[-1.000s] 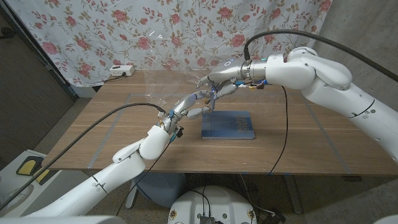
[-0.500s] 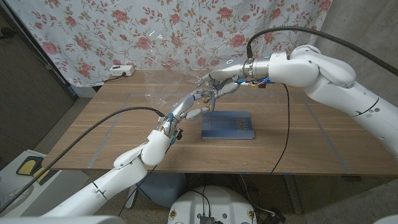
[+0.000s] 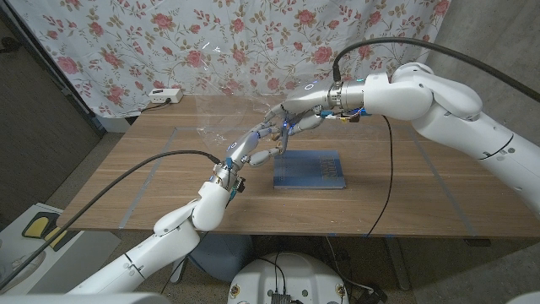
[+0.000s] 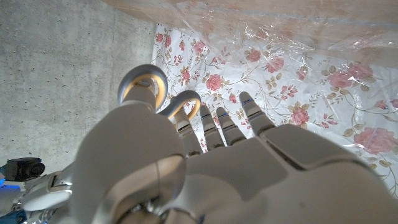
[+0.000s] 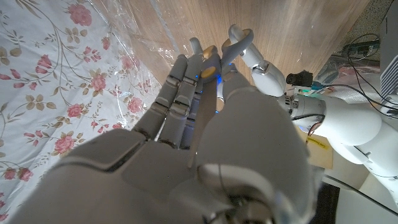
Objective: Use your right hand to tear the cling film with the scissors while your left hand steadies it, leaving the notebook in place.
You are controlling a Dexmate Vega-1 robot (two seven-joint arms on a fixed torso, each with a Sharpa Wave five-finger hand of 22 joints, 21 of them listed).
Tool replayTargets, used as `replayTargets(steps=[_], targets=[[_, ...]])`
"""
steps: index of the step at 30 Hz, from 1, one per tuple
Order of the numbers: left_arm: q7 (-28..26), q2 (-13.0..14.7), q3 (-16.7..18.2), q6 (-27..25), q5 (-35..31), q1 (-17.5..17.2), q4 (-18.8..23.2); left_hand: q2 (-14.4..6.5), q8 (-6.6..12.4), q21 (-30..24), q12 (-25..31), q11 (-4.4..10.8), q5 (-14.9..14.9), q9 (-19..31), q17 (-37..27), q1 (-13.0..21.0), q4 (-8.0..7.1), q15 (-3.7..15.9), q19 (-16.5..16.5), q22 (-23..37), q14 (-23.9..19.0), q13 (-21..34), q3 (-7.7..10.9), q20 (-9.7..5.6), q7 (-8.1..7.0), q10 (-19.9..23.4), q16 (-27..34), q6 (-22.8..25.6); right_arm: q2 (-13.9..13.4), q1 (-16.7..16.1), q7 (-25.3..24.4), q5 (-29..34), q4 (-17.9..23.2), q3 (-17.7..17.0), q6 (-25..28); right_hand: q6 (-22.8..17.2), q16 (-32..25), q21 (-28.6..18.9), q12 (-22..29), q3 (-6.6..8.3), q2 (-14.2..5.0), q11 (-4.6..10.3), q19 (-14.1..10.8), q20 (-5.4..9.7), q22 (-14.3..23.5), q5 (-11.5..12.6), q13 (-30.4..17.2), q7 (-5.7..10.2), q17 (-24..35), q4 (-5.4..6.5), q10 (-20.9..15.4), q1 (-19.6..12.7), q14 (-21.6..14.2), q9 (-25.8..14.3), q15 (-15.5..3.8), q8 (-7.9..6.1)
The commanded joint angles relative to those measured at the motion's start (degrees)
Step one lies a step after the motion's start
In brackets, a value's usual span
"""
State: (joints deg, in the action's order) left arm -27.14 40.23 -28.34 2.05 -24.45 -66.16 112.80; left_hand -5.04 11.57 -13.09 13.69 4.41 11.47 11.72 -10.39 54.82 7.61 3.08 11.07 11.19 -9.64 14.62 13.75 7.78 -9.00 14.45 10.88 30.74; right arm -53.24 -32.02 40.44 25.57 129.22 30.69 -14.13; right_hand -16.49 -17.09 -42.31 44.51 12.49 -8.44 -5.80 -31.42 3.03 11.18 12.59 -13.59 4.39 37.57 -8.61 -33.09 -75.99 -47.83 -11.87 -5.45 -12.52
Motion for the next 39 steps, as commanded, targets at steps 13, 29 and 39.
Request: replayTargets(steps=[13, 29, 39], targets=[[-0.9, -0.2, -0.6, 1.9, -0.3, 0.7, -1.1, -2.3, 1.22, -0.8, 5.2, 3.16, 0.1, 0.0, -0.3, 0.9, 0.03, 2.59, 1.9, 0.2, -6.0, 0.5, 0.72, -0.39, 1.06, 13.7, 1.9, 2.4, 0.1, -1.6, -1.4, -0.2, 0.2, -0.5, -1.4, -0.8, 0.0, -0.6, 0.4, -0.07, 0.42, 15.40, 0.7, 4.45, 0.1, 0.0, -12.8, -0.15, 0.2, -0.08, -15.7, 0.4, -0.3, -0.2, -8.34, 0.00], [-5.3, -2.1, 0.0, 7.0, 1.1, 0.2, -4.4, -5.6, 3.25, -1.7, 11.8, 7.93, -0.9, 0.0, -4.2, 6.8, 1.44, 7.12, 3.9, 0.4, -17.5, 5.9, 4.90, -0.23, 1.02, 28.7, 7.6, 10.2, 1.7, -0.2, -1.6, 0.4, -2.7, 0.9, -1.2, -1.1, 0.2, -1.2, 0.2, -0.12, 0.42, 15.42, 0.9, 4.61, 0.1, 0.1, -12.8, 0.06, 0.3, -0.05, -15.7, 0.4, -0.2, -0.2, -8.34, 0.00], [-6.9, -3.9, 1.2, 9.1, 4.2, -0.8, -6.1, -4.4, 8.21, -2.7, 22.6, 7.91, -1.4, 2.8, -14.1, 12.4, 1.66, 9.07, 4.8, 0.7, -21.0, 17.7, 4.09, -1.24, 2.76, 31.3, 14.8, 21.4, 2.8, 0.9, -2.1, 1.1, -4.9, 1.9, -1.0, -1.1, 0.4, -1.5, 0.2, -0.15, 0.51, 15.51, 1.0, 4.64, 0.1, 0.1, -12.8, 0.11, 0.2, -0.10, -15.7, 0.3, 0.1, -0.2, -8.34, 0.10]])
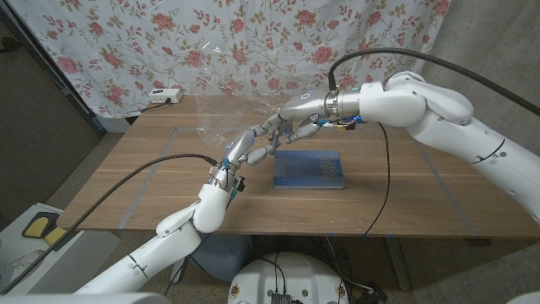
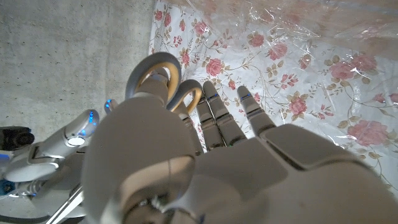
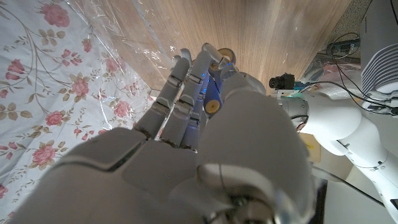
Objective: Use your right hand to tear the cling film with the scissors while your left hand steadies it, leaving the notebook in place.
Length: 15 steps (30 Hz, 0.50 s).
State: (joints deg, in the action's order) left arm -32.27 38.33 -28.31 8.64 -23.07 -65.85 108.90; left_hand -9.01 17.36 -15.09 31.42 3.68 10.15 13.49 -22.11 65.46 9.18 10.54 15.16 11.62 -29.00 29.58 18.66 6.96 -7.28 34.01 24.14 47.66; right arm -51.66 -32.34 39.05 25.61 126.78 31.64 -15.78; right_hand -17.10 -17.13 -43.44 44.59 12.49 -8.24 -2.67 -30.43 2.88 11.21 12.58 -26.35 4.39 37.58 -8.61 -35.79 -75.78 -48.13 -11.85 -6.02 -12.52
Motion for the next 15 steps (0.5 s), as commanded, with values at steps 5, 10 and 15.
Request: replayTargets(steps=[5, 10, 15], targets=[[-0.9, -1.8, 1.4, 2.2, 3.0, -1.4, -1.9, 0.1, 3.84, -0.9, 6.0, 8.65, 0.0, 1.5, -2.9, 2.4, 0.30, 1.98, 0.8, 0.4, -2.1, 3.9, -0.85, -0.69, 1.61, 12.4, 1.7, 6.7, 1.2, 0.4, -3.3, 1.0, -3.3, 0.0, 0.4, -0.1, 1.4, -0.6, -0.5, -0.17, 0.55, 12.57, 0.4, 4.53, 0.0, 0.0, 0.6, 0.26, -0.2, -0.19, -13.0, 0.0, 1.9, -0.2, -7.72, 0.33], [-0.6, -1.8, 1.6, 1.8, 3.3, -1.8, -1.7, 0.2, 4.16, -1.0, 6.3, 8.67, 0.0, 1.6, -3.1, 2.5, 0.33, 2.01, 0.8, 0.4, -2.3, 4.2, -0.90, -0.79, 1.55, 12.8, 1.8, 7.0, 0.5, -0.7, -5.9, 1.7, -3.4, -1.5, 1.0, 2.7, 5.0, -1.4, -4.8, -3.89, 1.97, 10.75, 0.5, 2.09, -0.6, -2.2, 3.4, -0.37, -2.4, 4.30, -5.8, 9.9, 7.5, -0.2, -6.97, 1.18], [-0.5, -1.9, 1.7, 2.0, 3.6, -1.9, -1.7, 0.4, 4.27, -1.0, 6.6, 8.69, 0.1, 1.7, -3.2, 2.7, 0.39, 2.03, 0.8, 0.4, -2.4, 4.6, -0.87, -0.80, 1.41, 12.9, 1.7, 6.9, -0.5, -2.4, -8.2, 1.5, -2.9, -3.1, 1.7, 6.4, 5.8, -1.0, -6.6, -6.24, 3.81, 9.58, 1.0, 0.29, -0.8, -2.3, 3.7, -1.91, -2.5, 6.15, -0.9, 15.6, 10.5, -0.2, -6.09, 1.91]])
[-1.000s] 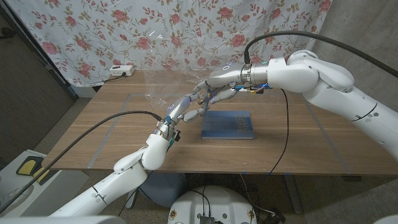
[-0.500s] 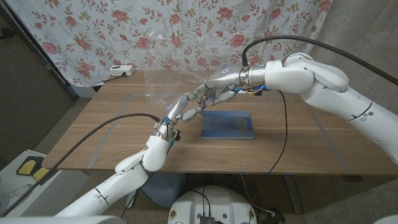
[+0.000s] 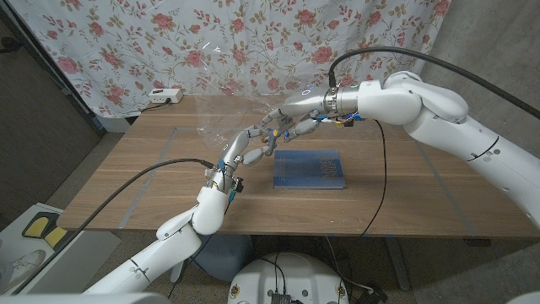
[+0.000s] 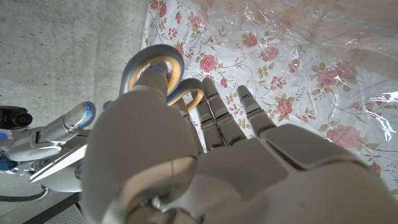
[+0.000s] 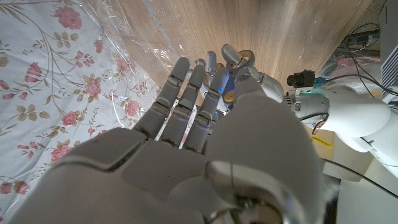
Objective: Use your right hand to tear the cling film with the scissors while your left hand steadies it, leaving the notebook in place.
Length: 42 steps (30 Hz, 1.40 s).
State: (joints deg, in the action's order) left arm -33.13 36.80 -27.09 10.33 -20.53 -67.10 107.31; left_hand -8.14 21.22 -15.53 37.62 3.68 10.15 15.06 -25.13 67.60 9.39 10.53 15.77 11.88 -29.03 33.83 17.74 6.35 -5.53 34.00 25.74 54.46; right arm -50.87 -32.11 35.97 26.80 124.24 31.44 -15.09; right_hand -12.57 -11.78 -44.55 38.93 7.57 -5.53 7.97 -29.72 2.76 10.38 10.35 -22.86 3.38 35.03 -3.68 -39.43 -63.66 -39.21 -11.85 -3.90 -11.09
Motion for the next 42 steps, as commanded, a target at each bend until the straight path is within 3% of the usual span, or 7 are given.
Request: replayTargets(steps=[1, 6, 12, 17, 21, 42], targets=[[0.4, -0.5, 0.4, 0.4, 1.2, -0.7, -0.1, -0.4, 0.43, -0.6, 0.5, 8.70, 0.1, 0.2, -0.2, 0.6, 0.19, 2.03, 0.2, 0.1, -2.3, 0.4, 0.06, -0.24, -0.31, 12.9, 0.0, 0.1, -1.5, -3.0, -5.6, 0.3, -0.3, -3.3, 1.4, 2.8, 0.5, 0.3, -1.4, -1.96, 1.55, -1.09, 0.6, -0.04, 0.0, 0.0, 0.2, -1.00, 0.1, 1.81, 4.1, 5.1, 2.3, -0.2, -8.04, 0.59], [0.8, -0.8, 0.7, 0.9, 2.8, -1.1, -0.2, -0.4, 0.47, -0.6, 0.6, 8.71, 0.1, 0.2, -0.2, 0.7, 0.15, 1.97, 0.2, 0.1, -2.3, 0.7, 0.12, -0.23, -0.21, 12.9, -0.1, 0.1, -2.3, -5.0, -7.7, 0.6, 0.0, -4.8, 3.9, 8.3, 0.8, 1.5, -5.5, -3.78, 2.21, -2.60, 2.0, -1.82, -0.1, 0.6, 1.3, -1.88, 0.6, 3.55, 13.9, 10.8, 7.9, -0.1, -6.81, 0.79], [2.3, -2.1, 2.2, 2.4, 9.6, -2.4, 0.1, -0.4, 0.49, -0.7, 0.8, 8.72, 0.1, 0.1, -0.3, 0.7, 0.02, 1.81, 0.1, 0.2, -2.3, 1.1, 0.18, -0.17, -0.10, 12.8, -0.4, -0.1, -2.7, -8.7, -12.5, 1.3, -0.2, -6.9, 8.0, 11.2, 0.7, 2.0, -6.2, -4.19, 2.02, -3.00, 2.7, -2.44, -0.1, 0.7, 1.7, -2.54, 0.9, 4.04, 15.3, 12.5, 9.5, -0.2, -5.91, 0.95], [5.3, -3.8, 3.8, 3.6, 19.5, -3.9, 0.1, -0.4, 0.48, -0.7, 1.0, 8.73, 0.1, 0.1, -0.3, 0.7, -0.08, 1.69, 0.2, 0.2, -2.1, 1.4, 0.20, -0.13, 0.00, 12.7, -0.6, -0.2, -3.4, -12.5, -17.5, 1.0, -0.4, -8.7, 9.9, 11.5, 0.6, 2.2, -6.3, -4.32, 1.97, -3.19, 2.9, -2.62, -0.1, 0.8, 1.8, -2.61, 0.9, 4.13, 15.6, 13.0, 10.0, -0.2, -5.79, 0.82], [6.7, -4.4, 4.5, 3.7, 23.8, -4.7, 0.3, -0.3, 0.44, -0.8, 1.0, 8.74, 0.2, 0.1, -0.3, 0.7, -0.13, 1.64, 0.1, 0.2, -2.0, 1.6, 0.25, -0.07, 0.02, 12.6, -0.8, -0.4, -4.1, -14.3, -19.6, 0.2, -0.1, -9.6, 10.8, 11.7, 0.4, 2.3, -6.3, -4.36, 1.81, -3.08, 3.1, -2.66, -0.1, 0.8, 1.9, -2.72, 1.1, 4.18, 15.6, 13.3, 10.2, -0.2, -5.78, 0.67], [9.5, -6.8, 5.3, 3.3, 36.0, -7.4, 1.8, -0.3, 0.50, -0.9, 1.6, 8.66, 0.1, 0.2, -0.6, -0.2, -0.85, 1.18, 0.0, 0.3, -1.7, 2.5, 0.11, 0.07, -0.23, 12.8, -1.4, -1.2, -4.9, -20.5, -28.6, -4.5, -0.2, -12.1, 12.2, 12.2, 0.0, 2.7, -6.2, -4.48, 1.50, -3.37, 3.2, -2.60, 0.0, 0.8, 2.1, -3.48, 1.3, 4.00, 15.3, 14.2, 10.9, -0.2, -5.74, 0.26]])
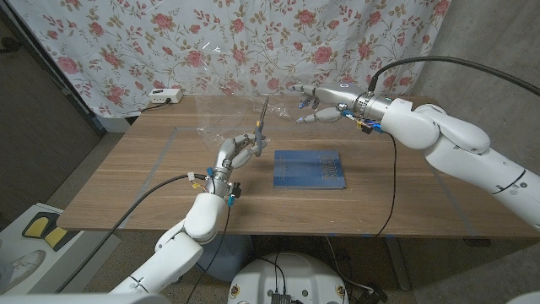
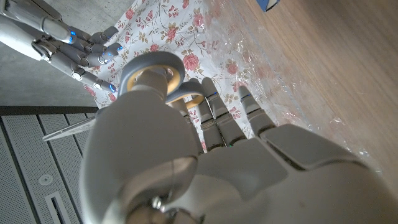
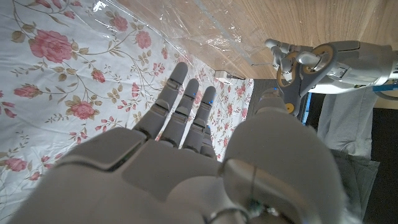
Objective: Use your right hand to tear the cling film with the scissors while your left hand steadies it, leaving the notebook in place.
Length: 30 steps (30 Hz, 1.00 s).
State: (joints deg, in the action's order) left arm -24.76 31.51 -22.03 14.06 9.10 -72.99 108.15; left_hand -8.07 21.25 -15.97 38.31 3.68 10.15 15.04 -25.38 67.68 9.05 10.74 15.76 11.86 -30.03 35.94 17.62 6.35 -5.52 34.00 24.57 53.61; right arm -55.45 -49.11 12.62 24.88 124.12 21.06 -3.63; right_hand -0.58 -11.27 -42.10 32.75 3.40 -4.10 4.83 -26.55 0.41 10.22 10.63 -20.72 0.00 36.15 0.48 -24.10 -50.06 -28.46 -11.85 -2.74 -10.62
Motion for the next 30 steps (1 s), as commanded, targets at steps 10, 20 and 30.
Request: replayTargets(steps=[10, 20, 30], targets=[[1.8, -1.8, -0.5, -0.4, 8.5, -2.0, 1.2, 0.1, 1.22, -0.6, 1.3, 8.63, -0.1, 0.8, 0.0, -2.0, -1.29, 0.63, -0.2, 0.4, -0.9, 0.4, -0.16, 0.24, -0.14, 14.1, -1.2, 0.1, -0.7, -5.0, -7.5, -4.7, -0.3, -2.6, 0.2, 0.3, -0.6, 0.4, 0.0, -0.53, 0.19, -0.26, 0.0, -0.27, 0.1, 0.4, 0.0, -0.22, 0.1, -0.13, 0.0, 1.2, 0.3, -0.2, -6.91, -0.36], [2.5, -2.3, -1.3, 0.6, 10.1, -2.1, 0.8, 0.0, 1.54, -0.6, 1.3, 8.60, -0.1, 1.4, 0.2, -2.7, -1.57, 0.30, -0.6, 0.4, -0.1, 0.8, -0.03, 0.75, -0.04, 13.8, -2.2, -0.5, -0.5, -5.7, -9.2, -6.1, -0.7, -3.1, -0.1, 0.3, -0.6, 0.6, 0.1, -0.63, 0.15, -0.36, 0.1, -0.30, 0.1, 0.5, 0.1, -0.23, 0.0, -0.15, -0.2, 1.7, 0.4, -0.1, -6.84, -0.50], [2.4, -4.0, -1.9, 1.7, 12.4, -2.5, 0.4, 0.8, 3.20, -2.9, 2.1, 8.24, 0.3, 1.9, -1.0, 0.4, 0.70, 2.69, 3.8, 0.5, -14.5, 2.3, 1.20, -1.63, 0.46, 14.9, 2.4, 0.7, 0.1, -5.9, -10.1, -8.5, -1.7, -3.2, -0.2, 0.4, -0.6, 0.7, 0.1, -0.77, 0.21, -0.34, 0.1, -0.30, 0.2, 0.4, 0.2, -0.24, -0.1, -0.14, -0.1, 2.1, 0.6, -0.1, -6.77, -0.57]])
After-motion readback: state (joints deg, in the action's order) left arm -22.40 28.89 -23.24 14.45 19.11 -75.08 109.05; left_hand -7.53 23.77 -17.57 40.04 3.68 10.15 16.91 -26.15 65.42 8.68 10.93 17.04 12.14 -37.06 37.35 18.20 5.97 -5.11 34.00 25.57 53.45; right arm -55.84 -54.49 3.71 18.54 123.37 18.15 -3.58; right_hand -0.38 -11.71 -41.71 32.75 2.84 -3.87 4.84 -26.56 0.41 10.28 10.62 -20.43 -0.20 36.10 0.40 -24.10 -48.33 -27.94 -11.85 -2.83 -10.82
